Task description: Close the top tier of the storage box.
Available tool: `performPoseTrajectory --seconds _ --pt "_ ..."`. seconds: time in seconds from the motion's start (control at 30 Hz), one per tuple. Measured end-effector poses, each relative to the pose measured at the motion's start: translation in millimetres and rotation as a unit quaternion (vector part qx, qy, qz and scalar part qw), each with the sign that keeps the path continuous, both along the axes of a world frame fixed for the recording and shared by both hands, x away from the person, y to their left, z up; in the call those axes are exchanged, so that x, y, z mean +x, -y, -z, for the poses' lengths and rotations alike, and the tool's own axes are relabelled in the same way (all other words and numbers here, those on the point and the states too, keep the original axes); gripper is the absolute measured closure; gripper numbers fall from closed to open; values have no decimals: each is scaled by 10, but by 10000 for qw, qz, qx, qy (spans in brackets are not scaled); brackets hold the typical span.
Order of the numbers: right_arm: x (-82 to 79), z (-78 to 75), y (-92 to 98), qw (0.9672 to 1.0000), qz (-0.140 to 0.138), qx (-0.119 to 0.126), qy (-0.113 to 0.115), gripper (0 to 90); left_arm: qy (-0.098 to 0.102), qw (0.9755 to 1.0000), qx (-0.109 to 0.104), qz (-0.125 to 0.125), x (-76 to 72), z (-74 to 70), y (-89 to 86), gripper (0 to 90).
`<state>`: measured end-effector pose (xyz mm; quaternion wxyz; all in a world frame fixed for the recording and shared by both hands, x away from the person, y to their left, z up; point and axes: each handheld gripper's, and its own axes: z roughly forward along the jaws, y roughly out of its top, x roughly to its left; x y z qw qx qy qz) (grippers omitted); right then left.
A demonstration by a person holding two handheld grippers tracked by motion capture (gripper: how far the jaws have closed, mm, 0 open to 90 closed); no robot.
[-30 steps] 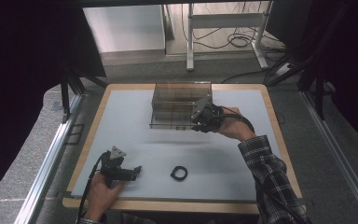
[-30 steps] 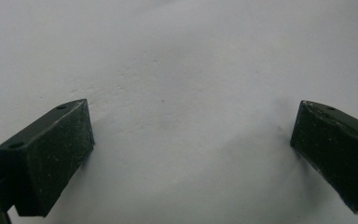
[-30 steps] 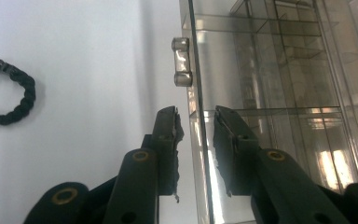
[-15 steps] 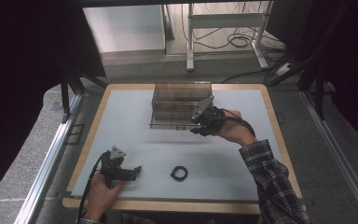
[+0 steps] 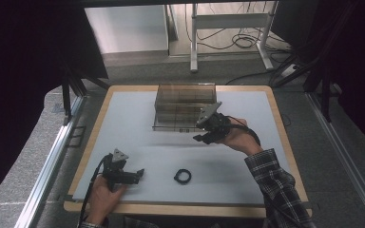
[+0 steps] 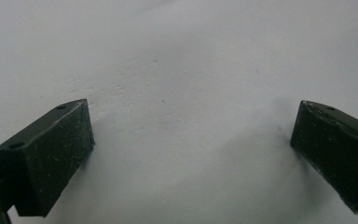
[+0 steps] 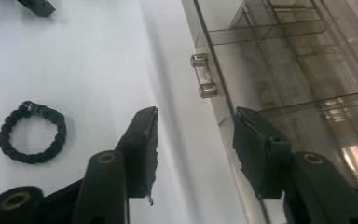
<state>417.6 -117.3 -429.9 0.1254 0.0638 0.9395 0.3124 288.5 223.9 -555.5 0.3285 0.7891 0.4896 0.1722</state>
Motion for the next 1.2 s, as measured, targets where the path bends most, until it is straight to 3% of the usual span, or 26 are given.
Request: performPoseTrajectory --seconds 0.77,1.2 --pt "-186 201 11 9986 292 404 -154 404 0 10000 -2 -4 0 0 1 0" --pt "-258 322 45 9981 331 443 -288 394 7 10000 7 5 1 0 -1 0"
